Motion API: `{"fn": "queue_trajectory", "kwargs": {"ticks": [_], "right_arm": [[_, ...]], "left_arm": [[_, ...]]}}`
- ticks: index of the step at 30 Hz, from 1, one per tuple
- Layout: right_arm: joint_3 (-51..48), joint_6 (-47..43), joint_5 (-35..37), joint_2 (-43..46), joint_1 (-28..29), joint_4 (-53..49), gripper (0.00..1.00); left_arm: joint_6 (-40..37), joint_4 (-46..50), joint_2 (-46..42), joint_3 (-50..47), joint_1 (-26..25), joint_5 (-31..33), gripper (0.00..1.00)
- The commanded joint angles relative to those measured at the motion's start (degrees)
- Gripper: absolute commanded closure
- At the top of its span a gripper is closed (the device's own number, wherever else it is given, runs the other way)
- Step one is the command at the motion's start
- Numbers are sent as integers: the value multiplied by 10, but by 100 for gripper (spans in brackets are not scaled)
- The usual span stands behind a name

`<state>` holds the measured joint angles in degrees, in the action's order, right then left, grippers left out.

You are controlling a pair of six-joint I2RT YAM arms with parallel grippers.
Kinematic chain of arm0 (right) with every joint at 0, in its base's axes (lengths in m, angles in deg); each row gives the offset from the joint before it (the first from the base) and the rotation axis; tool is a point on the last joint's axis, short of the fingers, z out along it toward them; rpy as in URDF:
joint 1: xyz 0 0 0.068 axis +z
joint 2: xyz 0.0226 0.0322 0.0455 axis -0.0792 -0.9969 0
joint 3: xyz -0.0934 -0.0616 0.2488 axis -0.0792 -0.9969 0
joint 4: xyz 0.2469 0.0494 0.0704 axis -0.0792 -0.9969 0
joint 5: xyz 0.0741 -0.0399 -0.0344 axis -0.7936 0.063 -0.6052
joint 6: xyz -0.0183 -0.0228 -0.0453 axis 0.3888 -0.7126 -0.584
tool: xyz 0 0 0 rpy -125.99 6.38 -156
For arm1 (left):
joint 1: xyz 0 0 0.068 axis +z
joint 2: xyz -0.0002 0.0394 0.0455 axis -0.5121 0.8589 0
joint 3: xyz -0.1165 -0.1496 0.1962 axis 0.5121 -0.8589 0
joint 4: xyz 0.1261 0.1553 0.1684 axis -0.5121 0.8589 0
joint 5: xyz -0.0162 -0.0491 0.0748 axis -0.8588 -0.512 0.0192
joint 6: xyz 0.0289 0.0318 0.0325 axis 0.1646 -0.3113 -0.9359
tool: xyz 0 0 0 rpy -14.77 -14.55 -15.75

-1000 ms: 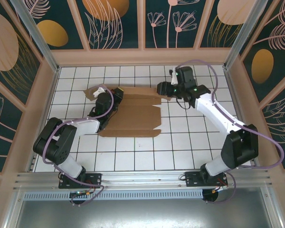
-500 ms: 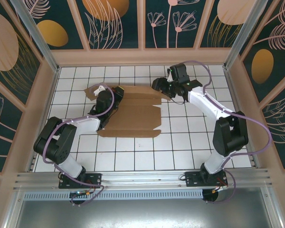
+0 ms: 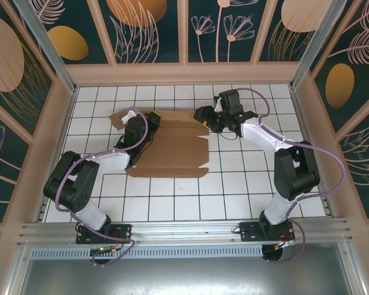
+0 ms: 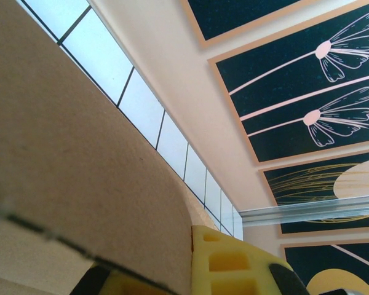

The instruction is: Fold the paper box

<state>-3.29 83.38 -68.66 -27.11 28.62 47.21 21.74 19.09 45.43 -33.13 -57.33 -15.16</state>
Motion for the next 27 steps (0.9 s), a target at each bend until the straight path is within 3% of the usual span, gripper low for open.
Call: {"fn": "queue_trajectory", "kwargs": {"ticks": [1, 6, 14, 16, 18, 21, 24, 27], "right_arm": [[-17, 32, -46, -8, -9, 89, 39], [-29, 80, -92, -26, -13, 175, 44], [-55, 112, -120, -39, -23, 236, 71], [-51, 91, -113, -39, -27, 216, 67], [-39, 41, -73, -24, -31, 154, 53], [-49, -21, -11, 14, -37, 100, 43], [-81, -69, 53, 52, -39, 69, 41], [-140, -94, 105, 89, -35, 80, 47]], "left_arm": [[-3, 46, 6, 5, 1, 1, 100], [2, 48, 6, 7, 1, -1, 100], [11, 59, 7, 14, 1, 2, 100], [12, 65, 7, 18, 1, 5, 100], [10, 81, 5, 24, 1, 16, 100], [7, 103, 4, 37, 1, 32, 100], [8, 106, 7, 46, 1, 38, 100], [9, 106, 15, 55, 1, 35, 100]]}}
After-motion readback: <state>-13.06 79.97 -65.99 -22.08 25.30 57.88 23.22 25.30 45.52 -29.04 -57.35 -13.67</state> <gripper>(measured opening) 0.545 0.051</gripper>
